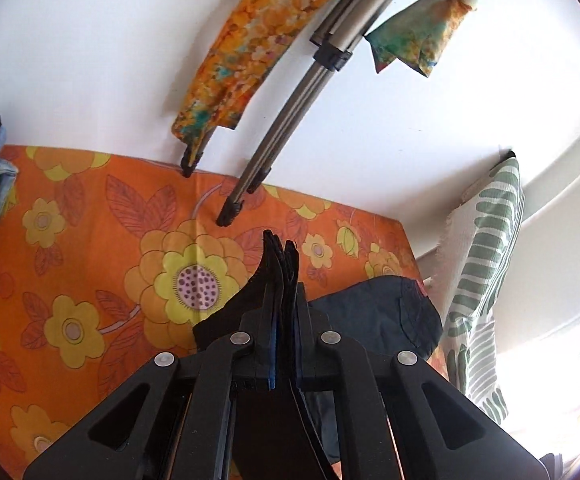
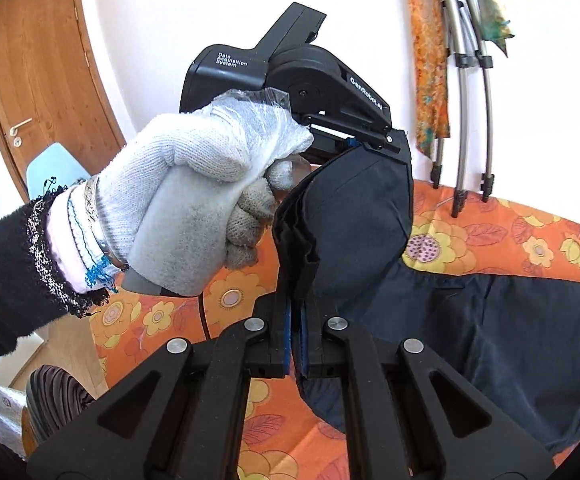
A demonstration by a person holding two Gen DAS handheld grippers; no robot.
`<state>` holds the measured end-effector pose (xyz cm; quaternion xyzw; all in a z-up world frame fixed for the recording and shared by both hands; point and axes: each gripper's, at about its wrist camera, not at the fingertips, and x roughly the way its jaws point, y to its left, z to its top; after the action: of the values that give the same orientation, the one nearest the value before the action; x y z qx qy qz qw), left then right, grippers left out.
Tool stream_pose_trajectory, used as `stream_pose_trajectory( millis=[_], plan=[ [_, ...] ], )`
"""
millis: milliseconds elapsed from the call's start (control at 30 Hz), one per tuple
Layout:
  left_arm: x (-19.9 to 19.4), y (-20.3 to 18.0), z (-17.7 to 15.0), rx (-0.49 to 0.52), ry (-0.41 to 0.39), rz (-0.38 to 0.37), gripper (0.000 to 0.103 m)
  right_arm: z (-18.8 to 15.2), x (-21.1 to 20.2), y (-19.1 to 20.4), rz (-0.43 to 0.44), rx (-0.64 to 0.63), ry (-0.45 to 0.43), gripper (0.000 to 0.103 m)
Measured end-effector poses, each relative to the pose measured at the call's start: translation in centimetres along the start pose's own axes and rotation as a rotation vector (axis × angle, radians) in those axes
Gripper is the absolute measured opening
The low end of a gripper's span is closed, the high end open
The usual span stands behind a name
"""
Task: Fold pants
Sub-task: 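Lift the folded black pants edge with both grippers and fold it over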
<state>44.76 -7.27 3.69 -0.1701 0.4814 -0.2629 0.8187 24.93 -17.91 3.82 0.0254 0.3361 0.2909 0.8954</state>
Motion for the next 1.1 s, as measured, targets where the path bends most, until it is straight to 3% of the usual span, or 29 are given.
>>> stream_pose_trajectory(
  millis=[333,600,800,1000,1100],
  plan=[
    [10.9,-11.9,0.5,0.095,0.072,-0.065,0.004,-2.1,-8.6,-13.7,-0.221,0.151,-0.029,0.002],
    [21.4,-19.9,-1.6,0.188,0.178,-0.082,0.004,-7.2,-13.2,-25.5,-0.368,0.347,-0.015,0.002],
    [27.4,-22.4,-4.3,0.227,0.254,-0.049,0.004,-12.4,-14.2,-31.4,-0.393,0.521,0.003,0.002],
    [30.1,-23.4,-5.5,0.265,0.280,-0.019,0.006,-15.1,-13.9,-33.3,-0.426,0.590,0.007,0.002],
    [30.0,-23.4,-5.3,0.248,0.288,-0.033,0.016,-15.9,-14.1,-34.1,-0.433,0.627,0.010,0.002]
  ],
)
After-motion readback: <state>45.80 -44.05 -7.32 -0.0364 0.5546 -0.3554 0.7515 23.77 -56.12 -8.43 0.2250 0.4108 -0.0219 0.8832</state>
